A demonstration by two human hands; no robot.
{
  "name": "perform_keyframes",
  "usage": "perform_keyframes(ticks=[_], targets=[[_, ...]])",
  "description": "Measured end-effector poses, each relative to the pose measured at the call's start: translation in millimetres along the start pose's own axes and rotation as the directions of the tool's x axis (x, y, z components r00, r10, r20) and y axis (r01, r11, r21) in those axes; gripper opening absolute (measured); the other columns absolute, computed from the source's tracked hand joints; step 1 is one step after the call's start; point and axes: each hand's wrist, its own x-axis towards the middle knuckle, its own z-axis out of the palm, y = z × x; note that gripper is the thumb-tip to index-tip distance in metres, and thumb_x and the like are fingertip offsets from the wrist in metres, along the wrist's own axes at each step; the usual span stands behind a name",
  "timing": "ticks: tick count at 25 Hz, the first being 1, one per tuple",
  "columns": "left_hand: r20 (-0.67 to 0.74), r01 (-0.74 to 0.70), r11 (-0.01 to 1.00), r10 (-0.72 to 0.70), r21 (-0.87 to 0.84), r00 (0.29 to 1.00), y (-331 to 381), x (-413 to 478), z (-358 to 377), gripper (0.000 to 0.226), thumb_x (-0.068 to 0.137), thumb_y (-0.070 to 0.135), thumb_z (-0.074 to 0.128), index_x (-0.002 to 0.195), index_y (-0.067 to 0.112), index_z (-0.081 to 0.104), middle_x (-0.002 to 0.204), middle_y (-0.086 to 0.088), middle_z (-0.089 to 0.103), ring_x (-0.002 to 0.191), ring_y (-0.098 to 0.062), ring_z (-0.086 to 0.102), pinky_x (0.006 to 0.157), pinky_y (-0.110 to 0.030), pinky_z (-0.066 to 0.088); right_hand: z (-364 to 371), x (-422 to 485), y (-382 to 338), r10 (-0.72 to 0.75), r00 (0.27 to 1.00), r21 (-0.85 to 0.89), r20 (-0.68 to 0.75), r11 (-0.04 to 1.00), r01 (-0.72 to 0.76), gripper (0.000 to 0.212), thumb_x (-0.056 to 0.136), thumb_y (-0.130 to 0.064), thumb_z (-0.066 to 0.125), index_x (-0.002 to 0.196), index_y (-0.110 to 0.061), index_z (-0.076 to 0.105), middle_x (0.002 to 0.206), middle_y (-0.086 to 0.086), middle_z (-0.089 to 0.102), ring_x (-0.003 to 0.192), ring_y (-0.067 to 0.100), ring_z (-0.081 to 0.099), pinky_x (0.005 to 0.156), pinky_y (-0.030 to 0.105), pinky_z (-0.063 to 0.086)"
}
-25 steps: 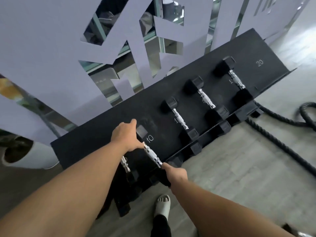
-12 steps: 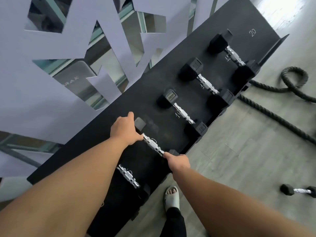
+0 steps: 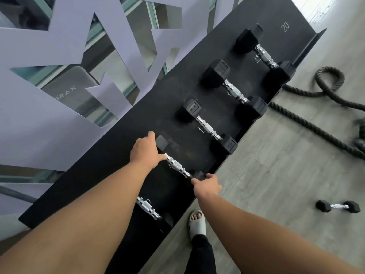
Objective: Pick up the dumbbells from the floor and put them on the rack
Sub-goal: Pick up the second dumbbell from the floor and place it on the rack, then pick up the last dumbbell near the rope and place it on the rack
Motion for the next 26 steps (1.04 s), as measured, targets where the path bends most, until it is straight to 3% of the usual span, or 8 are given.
perform_keyframes(ticks=[3, 6, 11, 14, 18, 26], targets=[[0.055, -0.034, 0.999, 0.033, 0.009, 0.998, 5, 8, -6, 0.072, 0.081, 0.038, 0.084, 0.137, 0.015, 0.044, 0.115, -0.011, 0.065, 0.102, -0.032, 0.063, 0.07, -0.038, 0.049, -6, 0, -5, -0.066, 0.998, -0.075, -0.01, 0.995, 0.065, 0.055, 0.087, -0.024, 0.071, 0.137, -0.022, 0.05, 0.142, 0.013, 0.037, 0.119, 0.035, 0.054, 0.103, 0.044, 0.049], [0.118, -0.049, 0.997, 0.041, 0.068, 0.992, 11, 11, -15, 0.067, 0.089, 0.031, 0.076, 0.143, 0.017, 0.04, 0.119, -0.012, 0.064, 0.103, -0.033, 0.063, 0.076, -0.042, 0.055, -22, 0, -16, -0.135, 0.99, -0.253, 0.029, 0.958, 0.138, 0.057, 0.084, -0.035, 0.069, 0.137, -0.026, 0.05, 0.141, 0.013, 0.042, 0.127, 0.035, 0.047, 0.107, 0.039, 0.043], [0.217, -0.092, 0.98, 0.052, 0.177, 0.975, 15, -8, -21, 0.096, 0.087, 0.044, 0.072, 0.16, 0.02, 0.015, 0.159, -0.005, 0.038, 0.136, -0.033, 0.045, 0.098, -0.047, 0.047, -84, 8, -20, -0.369, 0.915, -0.512, 0.163, 0.761, 0.398, 0.053, 0.087, -0.038, 0.064, 0.138, -0.026, 0.052, 0.139, 0.011, 0.046, 0.131, 0.035, 0.039, 0.104, 0.041, 0.041], [0.176, -0.155, 0.938, 0.103, 0.31, 0.979, 21, -19, -34, 0.085, 0.087, 0.052, 0.068, 0.155, 0.02, 0.03, 0.155, -0.004, 0.043, 0.133, -0.031, 0.046, 0.101, -0.044, 0.044, -144, 10, -15, -0.402, 0.898, -0.594, 0.179, 0.683, 0.424, 0.053, 0.088, -0.039, 0.065, 0.138, -0.027, 0.053, 0.142, 0.011, 0.045, 0.133, 0.035, 0.039, 0.102, 0.044, 0.045], [0.106, -0.268, 0.887, 0.246, 0.375, 0.963, 53, -34, -47, 0.065, 0.086, 0.056, 0.063, 0.141, 0.025, 0.049, 0.139, 0.0, 0.055, 0.122, -0.026, 0.052, 0.097, -0.039, 0.044, -234, 6, 1, -0.415, 0.907, -0.619, 0.077, 0.693, 0.37, 0.055, 0.087, -0.039, 0.066, 0.139, -0.024, 0.053, 0.139, 0.011, 0.05, 0.13, 0.033, 0.047, 0.104, 0.04, 0.045], [0.139, -0.52, 0.812, 0.502, 0.264, 0.854, 253, -113, -32, 0.06, 0.084, 0.062, 0.059, 0.134, 0.029, 0.054, 0.131, 0.003, 0.06, 0.121, -0.023, 0.054, 0.097, -0.039, 0.045, -418, -13, 57, -0.481, 0.871, -0.606, -0.103, 0.725, 0.329, 0.054, 0.088, -0.037, 0.064, 0.139, -0.024, 0.052, 0.139, 0.007, 0.055, 0.122, 0.029, 0.057, 0.099, 0.039, 0.049]])
